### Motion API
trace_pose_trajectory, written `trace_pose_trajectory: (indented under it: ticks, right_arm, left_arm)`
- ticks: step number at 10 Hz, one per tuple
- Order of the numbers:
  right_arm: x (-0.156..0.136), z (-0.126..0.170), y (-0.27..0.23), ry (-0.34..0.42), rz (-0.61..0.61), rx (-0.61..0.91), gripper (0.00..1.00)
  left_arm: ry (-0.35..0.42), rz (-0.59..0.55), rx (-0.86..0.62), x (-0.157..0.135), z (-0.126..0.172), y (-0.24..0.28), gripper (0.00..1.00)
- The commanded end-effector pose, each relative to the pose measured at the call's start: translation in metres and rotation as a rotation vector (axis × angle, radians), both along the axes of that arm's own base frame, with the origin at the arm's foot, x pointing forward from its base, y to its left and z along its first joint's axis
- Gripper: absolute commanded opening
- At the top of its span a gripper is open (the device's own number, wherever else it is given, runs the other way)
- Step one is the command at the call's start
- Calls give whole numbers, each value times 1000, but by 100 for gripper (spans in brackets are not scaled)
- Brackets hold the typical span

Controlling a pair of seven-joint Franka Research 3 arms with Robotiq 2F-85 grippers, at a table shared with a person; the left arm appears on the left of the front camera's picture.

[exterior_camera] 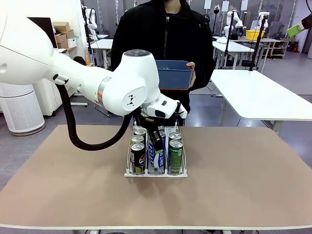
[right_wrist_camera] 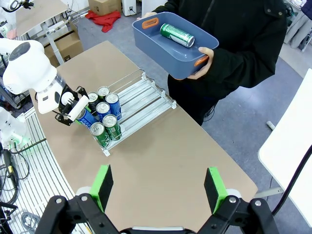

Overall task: Fill the beverage cans into the dispenser.
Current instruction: Place the picked Ionic drink in the line of the Automatic Can Dispenser with the same cans.

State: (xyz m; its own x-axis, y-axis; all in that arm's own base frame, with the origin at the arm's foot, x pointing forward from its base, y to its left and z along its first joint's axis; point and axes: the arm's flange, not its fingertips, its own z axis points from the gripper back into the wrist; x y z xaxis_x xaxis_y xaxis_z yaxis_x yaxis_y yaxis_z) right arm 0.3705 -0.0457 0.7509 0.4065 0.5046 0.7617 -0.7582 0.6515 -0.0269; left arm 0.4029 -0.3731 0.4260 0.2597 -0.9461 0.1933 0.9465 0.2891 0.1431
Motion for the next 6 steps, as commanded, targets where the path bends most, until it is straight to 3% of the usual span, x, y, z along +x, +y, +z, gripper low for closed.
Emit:
trace_pose_trajectory:
  ticks: [1, 5, 6]
  right_arm:
    - [0, 0, 2, 7, 7, 11, 100]
    - [0, 0, 2, 7, 7, 11, 100]
    - [0, 0, 2, 7, 7, 11, 100]
  left_arm:
    - [-31, -10, -11, 10, -9, -6, 57]
    - [40, -23, 10, 5, -29, -6, 57]
    - [90, -46, -1, 5, -30, -5, 57]
